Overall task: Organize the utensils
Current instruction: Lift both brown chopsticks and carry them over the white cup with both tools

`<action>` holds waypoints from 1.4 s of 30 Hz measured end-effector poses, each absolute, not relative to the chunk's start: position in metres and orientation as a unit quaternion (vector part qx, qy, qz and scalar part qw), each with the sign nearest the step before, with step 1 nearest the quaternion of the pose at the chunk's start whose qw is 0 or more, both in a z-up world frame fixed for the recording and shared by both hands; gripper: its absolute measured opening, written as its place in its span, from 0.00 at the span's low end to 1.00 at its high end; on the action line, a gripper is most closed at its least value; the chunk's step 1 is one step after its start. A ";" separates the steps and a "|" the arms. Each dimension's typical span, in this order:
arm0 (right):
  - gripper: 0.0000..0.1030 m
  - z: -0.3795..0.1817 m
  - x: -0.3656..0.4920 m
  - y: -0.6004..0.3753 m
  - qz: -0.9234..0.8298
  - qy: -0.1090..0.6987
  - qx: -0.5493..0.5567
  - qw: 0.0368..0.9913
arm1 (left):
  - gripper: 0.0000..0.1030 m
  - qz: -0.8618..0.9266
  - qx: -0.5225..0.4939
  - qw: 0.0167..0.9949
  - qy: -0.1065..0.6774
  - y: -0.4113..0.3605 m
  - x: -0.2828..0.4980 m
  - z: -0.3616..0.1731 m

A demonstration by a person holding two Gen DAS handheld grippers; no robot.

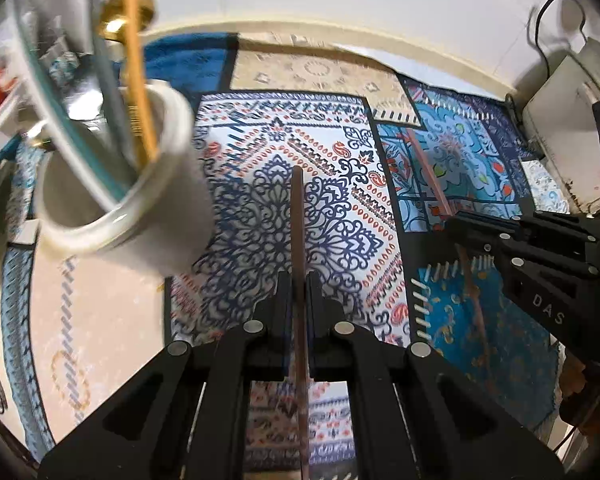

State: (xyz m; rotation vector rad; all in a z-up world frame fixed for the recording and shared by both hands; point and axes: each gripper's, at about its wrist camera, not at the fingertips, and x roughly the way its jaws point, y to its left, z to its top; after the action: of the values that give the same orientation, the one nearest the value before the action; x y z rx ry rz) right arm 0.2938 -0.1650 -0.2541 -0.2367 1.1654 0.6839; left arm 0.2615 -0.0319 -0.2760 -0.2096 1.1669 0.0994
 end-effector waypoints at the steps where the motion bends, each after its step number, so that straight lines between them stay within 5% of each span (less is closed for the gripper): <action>1: 0.06 -0.251 0.290 -0.166 0.316 0.535 -0.107 0.776 | 0.04 0.048 -0.099 0.831 0.546 -0.032 0.257 -0.273; 42: 0.05 -0.118 0.262 -0.129 0.503 0.361 -0.076 0.782 | 0.04 0.234 -0.158 0.902 0.327 -0.008 0.162 -0.124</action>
State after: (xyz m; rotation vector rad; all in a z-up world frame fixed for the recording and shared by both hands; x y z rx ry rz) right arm 0.2624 -0.1288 -0.1185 -0.1644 0.7786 1.0865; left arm 0.1622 -0.0083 -0.1241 -0.3260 0.6765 0.4838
